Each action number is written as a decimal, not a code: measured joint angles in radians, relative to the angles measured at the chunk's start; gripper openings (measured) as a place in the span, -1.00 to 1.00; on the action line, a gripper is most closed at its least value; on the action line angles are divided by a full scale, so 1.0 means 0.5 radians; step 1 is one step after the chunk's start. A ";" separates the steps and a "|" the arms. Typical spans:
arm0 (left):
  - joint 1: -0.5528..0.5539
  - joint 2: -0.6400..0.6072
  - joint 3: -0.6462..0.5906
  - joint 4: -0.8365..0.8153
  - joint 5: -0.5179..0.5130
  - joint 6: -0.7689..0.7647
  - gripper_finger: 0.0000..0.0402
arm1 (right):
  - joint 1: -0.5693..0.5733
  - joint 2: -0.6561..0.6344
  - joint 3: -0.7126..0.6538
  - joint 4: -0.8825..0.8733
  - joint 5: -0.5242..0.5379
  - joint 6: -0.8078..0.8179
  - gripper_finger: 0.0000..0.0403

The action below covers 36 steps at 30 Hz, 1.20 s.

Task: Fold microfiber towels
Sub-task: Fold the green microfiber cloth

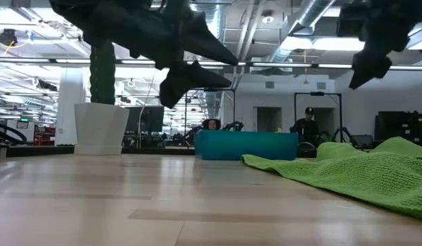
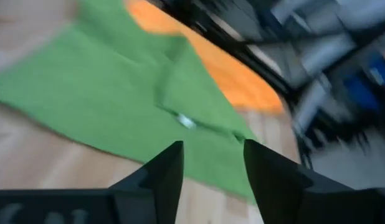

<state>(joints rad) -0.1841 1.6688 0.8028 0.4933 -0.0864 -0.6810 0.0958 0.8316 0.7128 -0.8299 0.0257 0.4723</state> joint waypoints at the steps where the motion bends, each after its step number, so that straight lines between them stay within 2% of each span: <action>1: -0.003 0.000 0.000 -0.008 0.080 0.070 -0.18 | 0.077 0.035 -0.049 0.115 0.009 -0.014 0.27; 4: -0.068 0.001 0.000 -0.013 0.134 0.280 -0.15 | 0.249 0.220 -0.141 0.349 -0.005 -0.137 0.27; 7: -0.148 0.001 0.001 -0.057 0.024 0.395 -0.14 | 0.324 0.469 -0.147 0.516 0.026 -0.348 0.27; 11: -0.215 0.002 0.001 -0.105 -0.226 0.301 -0.14 | 0.287 0.791 -0.149 0.697 0.038 -0.584 0.27; 17: -0.275 0.002 0.000 -0.160 -0.324 0.194 -0.14 | 0.250 1.130 -0.149 0.954 -0.033 -0.737 0.27; 24: -0.328 0.002 0.000 -0.256 -0.326 0.097 -0.14 | 0.266 1.299 -0.148 1.035 -0.053 -0.737 0.26; 28: -0.341 0.002 0.000 -0.284 -0.328 0.084 -0.14 | 0.279 1.386 -0.145 1.052 -0.039 -0.734 0.19; 32: -0.341 0.003 0.000 -0.293 -0.328 0.060 -0.14 | 0.279 1.435 -0.133 1.076 -0.036 -0.675 0.01; 36: -0.340 0.003 0.000 -0.293 -0.328 0.049 -0.14 | 0.279 1.399 -0.108 1.026 -0.051 -0.666 -0.28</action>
<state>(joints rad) -0.3542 1.6703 0.8028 0.3470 -0.2504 -0.6563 0.2352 1.5312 0.6586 -0.3167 0.0000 0.1394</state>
